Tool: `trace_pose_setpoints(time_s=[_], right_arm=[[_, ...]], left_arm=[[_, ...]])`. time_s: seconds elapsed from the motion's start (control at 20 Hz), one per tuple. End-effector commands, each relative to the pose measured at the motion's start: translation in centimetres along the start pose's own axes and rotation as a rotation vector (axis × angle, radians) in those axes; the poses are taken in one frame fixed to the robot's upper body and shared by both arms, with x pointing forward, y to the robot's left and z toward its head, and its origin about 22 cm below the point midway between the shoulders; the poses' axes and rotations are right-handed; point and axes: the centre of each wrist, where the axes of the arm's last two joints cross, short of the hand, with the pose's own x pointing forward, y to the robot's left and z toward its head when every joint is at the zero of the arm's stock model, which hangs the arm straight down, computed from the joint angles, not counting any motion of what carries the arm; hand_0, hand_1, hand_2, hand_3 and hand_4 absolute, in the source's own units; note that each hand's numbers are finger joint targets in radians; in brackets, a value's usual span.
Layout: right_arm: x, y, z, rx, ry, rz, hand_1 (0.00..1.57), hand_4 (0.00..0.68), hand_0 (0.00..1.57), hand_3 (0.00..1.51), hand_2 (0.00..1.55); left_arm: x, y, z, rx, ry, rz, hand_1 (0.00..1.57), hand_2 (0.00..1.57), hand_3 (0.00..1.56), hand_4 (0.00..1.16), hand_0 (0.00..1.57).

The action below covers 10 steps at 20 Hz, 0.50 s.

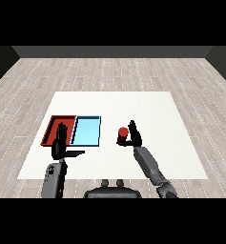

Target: Pick the red can and put it in the red box

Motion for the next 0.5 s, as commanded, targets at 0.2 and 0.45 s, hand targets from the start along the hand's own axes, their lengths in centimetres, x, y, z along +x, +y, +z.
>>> trace_pose_setpoints(time_s=[0.2,0.45], right_arm=[[1.0,0.6,-0.6,0.007,0.014,0.002,0.00,0.000,0.00,0.00,0.00],[-0.7,1.5,-1.2,-0.022,0.032,0.011,0.00,0.000,0.00,0.00,0.00]], left_arm=[[-0.1,-0.8,0.5,0.002,-0.012,-0.006,0.00,0.00,0.00,0.00,0.00],[1.3,-2.5,0.0,0.014,-0.004,0.008,0.00,0.00,0.00,0.00,0.00]])
